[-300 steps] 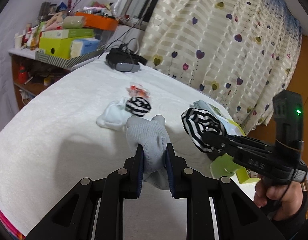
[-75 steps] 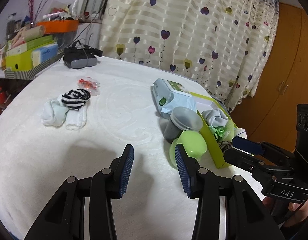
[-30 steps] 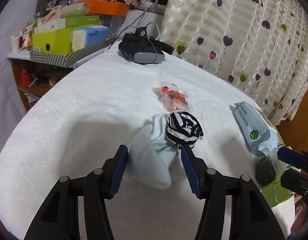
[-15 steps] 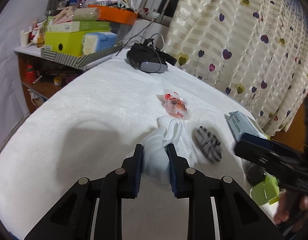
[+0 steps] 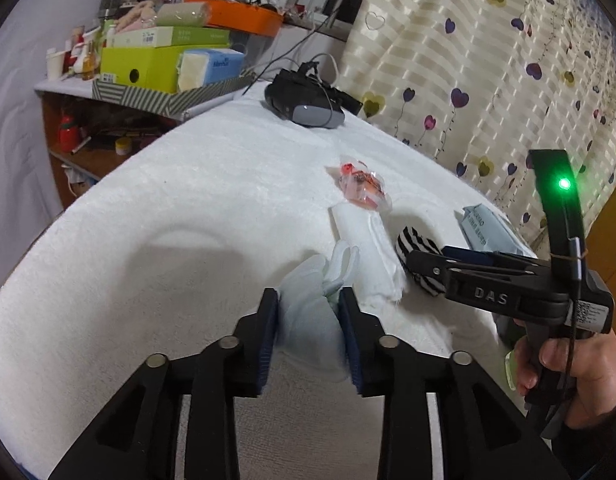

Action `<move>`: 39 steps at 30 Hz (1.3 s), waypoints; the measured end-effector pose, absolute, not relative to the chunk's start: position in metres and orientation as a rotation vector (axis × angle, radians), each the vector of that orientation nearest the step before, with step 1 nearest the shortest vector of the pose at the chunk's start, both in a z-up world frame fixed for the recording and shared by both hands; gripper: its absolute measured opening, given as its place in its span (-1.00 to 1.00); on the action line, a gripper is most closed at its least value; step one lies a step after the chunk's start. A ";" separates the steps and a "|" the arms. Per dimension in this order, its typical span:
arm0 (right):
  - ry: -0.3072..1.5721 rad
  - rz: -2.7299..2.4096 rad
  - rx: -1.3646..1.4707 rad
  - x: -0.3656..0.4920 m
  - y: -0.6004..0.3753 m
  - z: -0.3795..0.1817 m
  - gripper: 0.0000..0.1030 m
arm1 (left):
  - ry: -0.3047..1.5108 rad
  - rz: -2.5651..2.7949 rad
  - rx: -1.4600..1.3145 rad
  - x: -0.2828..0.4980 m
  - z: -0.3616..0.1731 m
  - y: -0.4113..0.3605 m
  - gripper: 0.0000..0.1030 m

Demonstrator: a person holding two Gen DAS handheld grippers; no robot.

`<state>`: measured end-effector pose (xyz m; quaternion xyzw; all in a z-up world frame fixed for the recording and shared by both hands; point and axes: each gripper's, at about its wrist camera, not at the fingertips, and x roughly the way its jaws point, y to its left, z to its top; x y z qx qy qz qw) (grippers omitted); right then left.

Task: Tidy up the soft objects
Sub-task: 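Lift the white sock and striped sock toward the white box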

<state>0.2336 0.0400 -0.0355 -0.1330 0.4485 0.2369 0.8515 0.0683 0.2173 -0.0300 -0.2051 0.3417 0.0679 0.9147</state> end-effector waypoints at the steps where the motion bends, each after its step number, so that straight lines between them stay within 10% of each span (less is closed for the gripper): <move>1: 0.950 0.499 -0.281 0.234 0.040 -0.037 -0.08 | 0.706 0.135 -0.418 0.069 -0.031 0.216 -0.25; 8: 0.944 0.517 -0.226 0.234 0.032 -0.035 -0.62 | 0.753 0.148 -0.384 0.078 -0.037 0.214 -0.15; 20: 0.867 0.595 -0.171 0.201 0.011 -0.008 -0.63 | 0.745 0.187 -0.325 0.074 -0.033 0.206 -0.52; 39: 0.747 0.685 -0.128 0.134 -0.035 0.030 -0.63 | 0.616 0.158 -0.314 0.036 0.019 0.147 -0.53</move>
